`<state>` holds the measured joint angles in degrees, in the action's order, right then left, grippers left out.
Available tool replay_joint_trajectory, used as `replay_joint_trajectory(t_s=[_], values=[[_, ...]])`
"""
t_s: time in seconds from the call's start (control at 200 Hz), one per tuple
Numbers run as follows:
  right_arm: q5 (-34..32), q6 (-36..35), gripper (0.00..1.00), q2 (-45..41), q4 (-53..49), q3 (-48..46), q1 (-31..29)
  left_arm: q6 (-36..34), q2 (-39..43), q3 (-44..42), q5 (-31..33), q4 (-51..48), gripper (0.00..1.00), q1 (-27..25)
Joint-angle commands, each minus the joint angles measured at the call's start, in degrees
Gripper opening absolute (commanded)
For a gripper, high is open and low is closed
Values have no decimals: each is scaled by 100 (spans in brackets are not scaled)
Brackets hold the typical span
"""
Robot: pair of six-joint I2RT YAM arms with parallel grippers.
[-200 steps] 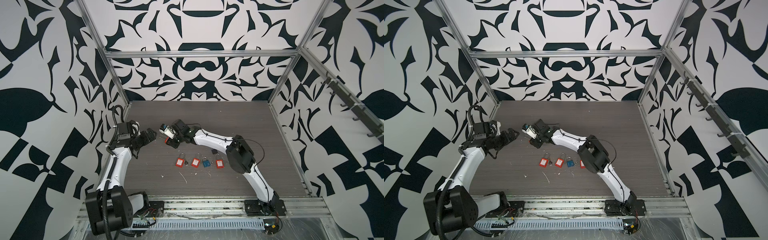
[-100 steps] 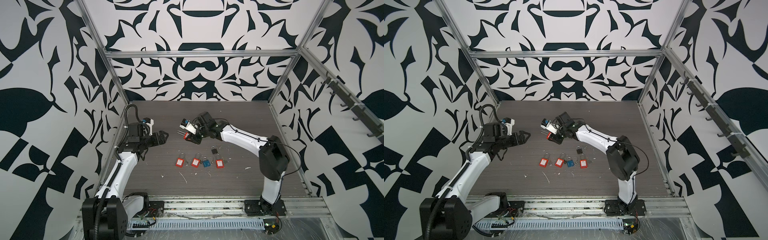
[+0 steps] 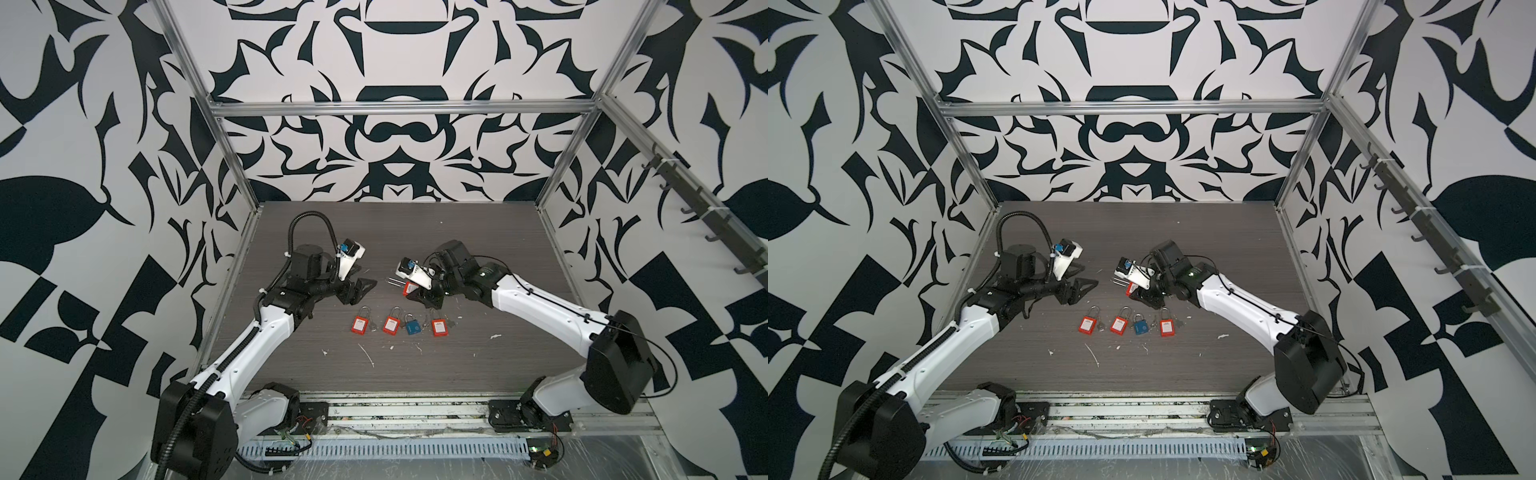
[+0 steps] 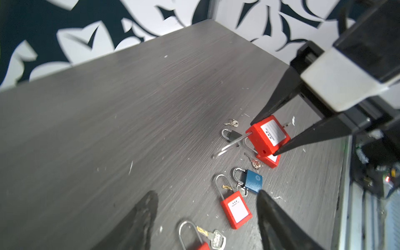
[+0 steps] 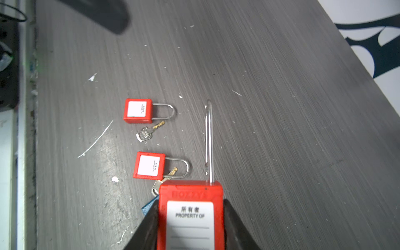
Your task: Lock with the key
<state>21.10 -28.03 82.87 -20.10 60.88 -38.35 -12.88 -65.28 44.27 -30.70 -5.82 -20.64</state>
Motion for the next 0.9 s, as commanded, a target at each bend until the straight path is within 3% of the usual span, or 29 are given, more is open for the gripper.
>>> replay_joint_trajectory(t_s=[0.0, 0.265, 0.415, 0.895], values=[[349, -254, 18, -316, -95, -153, -25, -1157, -95, -97, -609, 273, 69, -111], [765, -273, 17, -532, 21, -400, -24, -2253, -214, 55, -1140, -58, 51, -220], [799, -256, 17, -605, 67, -385, -24, -2640, -393, 241, -1462, -586, 47, -286], [1041, -267, 13, -739, 24, -158, -41, -2807, -824, 249, -1397, -475, 42, -449]])
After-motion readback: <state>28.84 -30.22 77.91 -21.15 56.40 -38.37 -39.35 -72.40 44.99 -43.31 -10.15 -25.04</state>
